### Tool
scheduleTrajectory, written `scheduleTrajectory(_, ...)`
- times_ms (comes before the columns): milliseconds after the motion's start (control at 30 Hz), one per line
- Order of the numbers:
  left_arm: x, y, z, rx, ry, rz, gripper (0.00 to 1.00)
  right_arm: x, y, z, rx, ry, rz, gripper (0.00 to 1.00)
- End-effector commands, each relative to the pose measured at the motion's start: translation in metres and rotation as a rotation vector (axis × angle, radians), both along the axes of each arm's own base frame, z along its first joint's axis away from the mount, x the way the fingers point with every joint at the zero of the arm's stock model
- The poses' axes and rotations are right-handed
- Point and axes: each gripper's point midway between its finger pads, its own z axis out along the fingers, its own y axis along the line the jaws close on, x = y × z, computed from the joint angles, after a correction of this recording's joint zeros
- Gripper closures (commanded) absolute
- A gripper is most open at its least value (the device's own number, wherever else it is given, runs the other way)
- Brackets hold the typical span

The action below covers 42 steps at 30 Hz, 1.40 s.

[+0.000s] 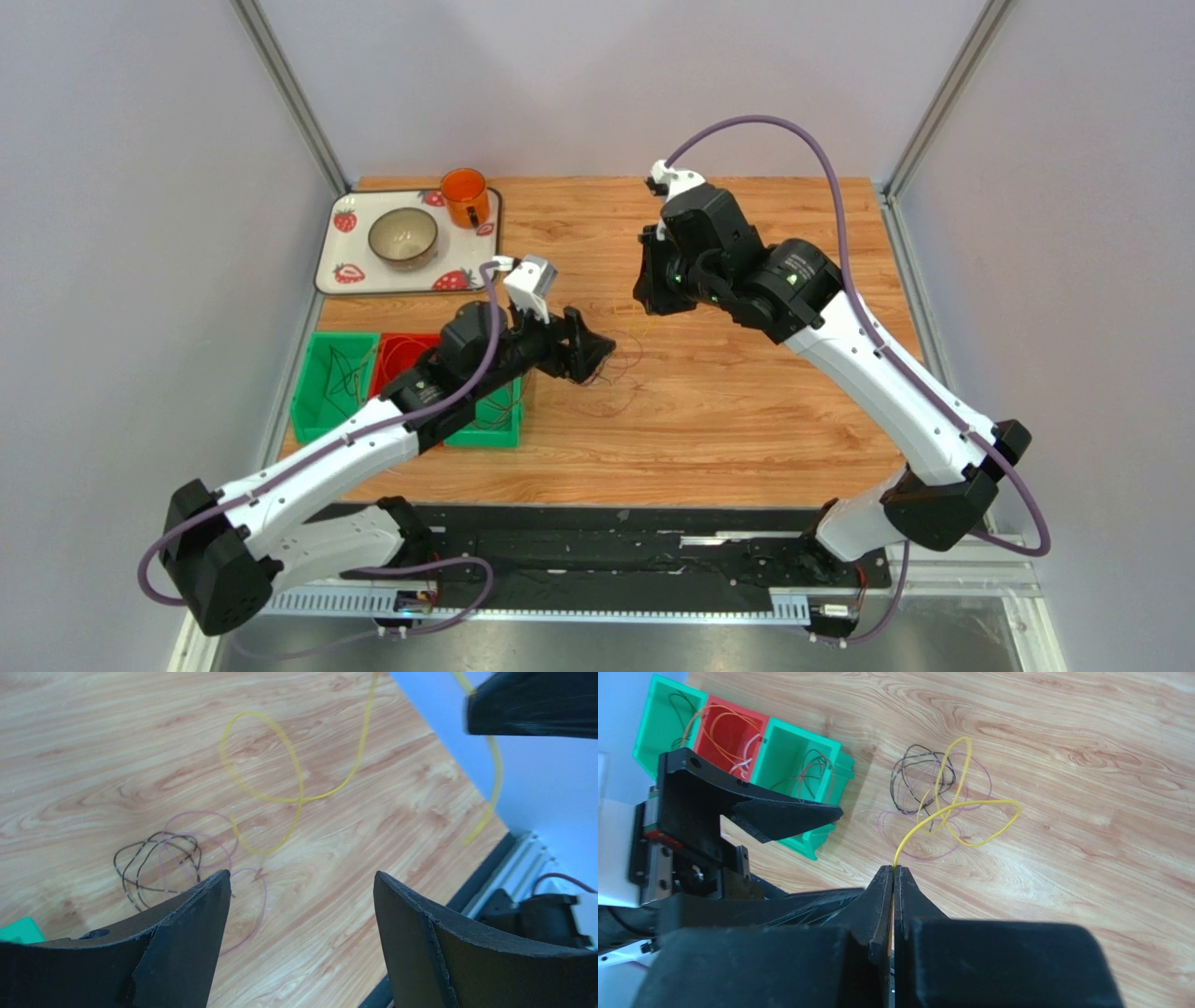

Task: Untangle the cables

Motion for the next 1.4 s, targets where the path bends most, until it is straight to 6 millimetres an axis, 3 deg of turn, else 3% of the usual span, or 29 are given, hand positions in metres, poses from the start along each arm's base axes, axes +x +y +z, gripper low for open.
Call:
scheduleTrajectory(0, 0.024, 0.009, -0.037, 0.125, 0.026, 0.146, 0.18, 0.007, -0.013, 0.001, -0.002, -0.044, -0.069, 1.00)
scheduleTrajectory(200, 0.047, 0.035, -0.100, 0.303, 0.160, 0.368, 0.23, 0.014, -0.034, -0.033, -0.128, -0.025, -0.150, 1.00)
scheduleTrajectory(367, 0.070, 0.045, -0.125, 0.460, 0.191, 0.490, 0.27, 0.015, -0.042, -0.049, -0.174, -0.008, -0.167, 1.00)
scheduleTrajectory(400, 0.072, 0.047, -0.142, 0.516, 0.216, 0.507, 0.28, 0.016, -0.045, -0.051, -0.180, -0.007, -0.172, 1.00)
scheduleTrajectory(433, 0.080, 0.047, -0.138, 0.532, 0.207, 0.538, 0.29, 0.016, -0.046, -0.054, -0.185, -0.003, -0.173, 1.00)
scheduleTrajectory(500, 0.083, 0.048, -0.156, 0.603, 0.226, 0.544, 0.31, 0.016, -0.050, -0.056, -0.188, 0.001, -0.178, 1.00)
scheduleTrajectory(633, 0.093, 0.048, -0.167, 0.650, 0.229, 0.569, 0.34, 0.016, -0.051, -0.061, -0.185, 0.006, -0.170, 1.00)
scheduleTrajectory(1000, 0.104, 0.049, -0.210, 0.701, 0.326, 0.548, 0.47, 0.018, -0.048, -0.079, -0.204, 0.029, -0.153, 1.00)
scheduleTrajectory(1100, 0.105, 0.047, -0.214, 0.703, 0.335, 0.544, 0.62, 0.019, -0.050, -0.083, -0.211, 0.033, -0.161, 1.00)
scheduleTrajectory(1133, 0.105, 0.046, -0.214, 0.701, 0.336, 0.541, 0.75, 0.019, -0.051, -0.086, -0.219, 0.034, -0.161, 1.00)
scheduleTrajectory(1233, 0.106, 0.044, -0.211, 0.695, 0.342, 0.541, 1.00, 0.021, -0.054, -0.089, -0.225, 0.039, -0.169, 1.00)
scheduleTrajectory(1367, 0.107, 0.043, -0.198, 0.675, 0.329, 0.541, 1.00, 0.021, -0.055, -0.091, -0.227, 0.043, -0.173, 1.00)
